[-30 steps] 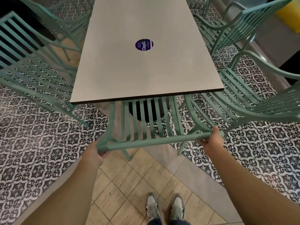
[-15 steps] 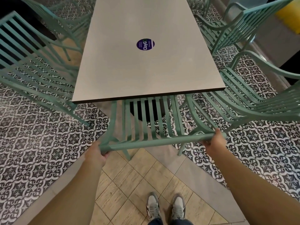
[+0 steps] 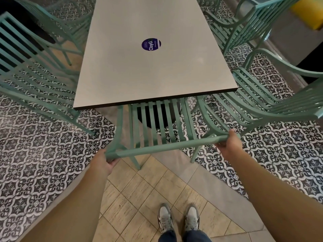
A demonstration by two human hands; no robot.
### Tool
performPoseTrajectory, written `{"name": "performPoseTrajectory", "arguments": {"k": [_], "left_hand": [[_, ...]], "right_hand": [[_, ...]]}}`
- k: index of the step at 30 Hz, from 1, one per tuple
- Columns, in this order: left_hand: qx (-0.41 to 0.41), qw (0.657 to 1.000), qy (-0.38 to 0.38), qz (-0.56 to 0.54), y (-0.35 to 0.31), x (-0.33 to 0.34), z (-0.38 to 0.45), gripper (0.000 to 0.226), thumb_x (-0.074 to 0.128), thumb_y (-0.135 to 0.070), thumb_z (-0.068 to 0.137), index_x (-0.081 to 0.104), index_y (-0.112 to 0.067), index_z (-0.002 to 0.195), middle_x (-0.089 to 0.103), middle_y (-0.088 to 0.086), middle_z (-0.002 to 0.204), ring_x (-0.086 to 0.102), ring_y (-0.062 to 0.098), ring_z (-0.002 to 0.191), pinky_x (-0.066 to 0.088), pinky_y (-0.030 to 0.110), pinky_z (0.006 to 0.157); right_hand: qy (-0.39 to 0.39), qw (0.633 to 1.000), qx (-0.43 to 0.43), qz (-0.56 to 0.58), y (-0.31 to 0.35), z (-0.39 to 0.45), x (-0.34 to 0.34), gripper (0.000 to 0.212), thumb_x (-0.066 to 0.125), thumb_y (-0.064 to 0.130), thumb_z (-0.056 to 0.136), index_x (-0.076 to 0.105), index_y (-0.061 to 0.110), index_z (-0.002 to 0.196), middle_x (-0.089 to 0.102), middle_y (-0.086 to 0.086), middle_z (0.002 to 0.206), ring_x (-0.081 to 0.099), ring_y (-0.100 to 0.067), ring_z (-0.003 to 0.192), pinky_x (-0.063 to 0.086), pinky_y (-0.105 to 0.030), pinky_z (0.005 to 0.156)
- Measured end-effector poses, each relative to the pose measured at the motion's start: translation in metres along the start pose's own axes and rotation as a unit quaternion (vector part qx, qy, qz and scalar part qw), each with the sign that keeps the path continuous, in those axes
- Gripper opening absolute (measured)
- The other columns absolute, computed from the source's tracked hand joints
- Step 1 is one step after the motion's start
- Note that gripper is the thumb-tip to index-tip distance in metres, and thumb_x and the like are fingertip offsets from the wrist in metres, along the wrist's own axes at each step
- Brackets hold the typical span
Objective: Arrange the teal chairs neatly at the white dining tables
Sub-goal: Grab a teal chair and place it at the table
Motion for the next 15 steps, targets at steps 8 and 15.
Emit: {"name": "performPoseTrajectory", "arguments": {"k": [8, 15], "left_hand": [[0.011, 0.999, -0.007, 0.036, -0.004, 0.006, -0.011, 0.037, 0.038, -0.012, 0.103, 0.038, -0.001, 0.138, 0.049, 0.022, 0.128, 0.05, 0.035, 0.125, 0.043, 0.049, 0.098], [-0.003, 1.0, -0.006, 0.016, -0.01, 0.004, -0.006, 0.038, 0.038, -0.012, 0.103, 0.036, -0.001, 0.139, 0.046, 0.023, 0.138, 0.049, 0.035, 0.127, 0.042, 0.049, 0.101]], "right_hand": [[0.012, 0.999, 0.013, 0.037, -0.004, -0.005, 0.003, 0.037, 0.049, 0.03, 0.098, 0.048, 0.008, 0.128, 0.062, -0.015, 0.111, 0.066, -0.027, 0.095, 0.054, -0.043, 0.09], [-0.004, 0.999, 0.014, 0.037, -0.007, -0.01, 0.005, 0.022, 0.048, 0.029, 0.098, 0.049, 0.008, 0.095, 0.062, -0.014, 0.104, 0.064, -0.026, 0.094, 0.053, -0.042, 0.093]]}}
Point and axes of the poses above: each hand's wrist, its own z-axis towards the middle knuckle, its own x-axis out of the palm, y = z × x, the point moved 2 cm from there along z, towards the middle knuckle
